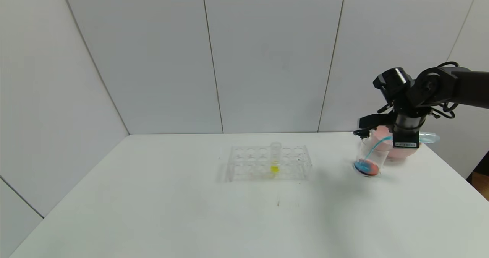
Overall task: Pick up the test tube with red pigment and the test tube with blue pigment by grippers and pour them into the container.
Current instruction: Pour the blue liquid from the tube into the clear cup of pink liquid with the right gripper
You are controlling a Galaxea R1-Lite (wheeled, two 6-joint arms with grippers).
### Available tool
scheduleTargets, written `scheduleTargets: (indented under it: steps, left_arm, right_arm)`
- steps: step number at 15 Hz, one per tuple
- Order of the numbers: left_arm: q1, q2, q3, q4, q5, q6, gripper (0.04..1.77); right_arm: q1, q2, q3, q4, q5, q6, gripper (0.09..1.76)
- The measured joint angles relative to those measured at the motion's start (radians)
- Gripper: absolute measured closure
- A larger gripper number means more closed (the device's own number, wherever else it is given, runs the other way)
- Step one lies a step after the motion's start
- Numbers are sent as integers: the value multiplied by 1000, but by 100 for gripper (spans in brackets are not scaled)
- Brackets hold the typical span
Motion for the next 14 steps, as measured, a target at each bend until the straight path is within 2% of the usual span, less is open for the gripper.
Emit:
scheduleTargets:
  steps: [2, 8, 11, 14]
  left_arm:
    - [0, 0, 0, 0, 0, 0, 5]
    - [0, 0, 0, 0, 0, 0, 5]
    - [0, 0, 0, 0, 0, 0, 5]
    - [0, 0, 0, 0, 0, 0, 5]
  right_arm:
    - [9, 0, 0, -5, -69, -39, 135]
    - [26, 3, 0, -53, -85, -88, 135]
    - [33, 7, 0, -69, -155, -125, 135]
    - [36, 9, 0, -80, -161, -142, 135]
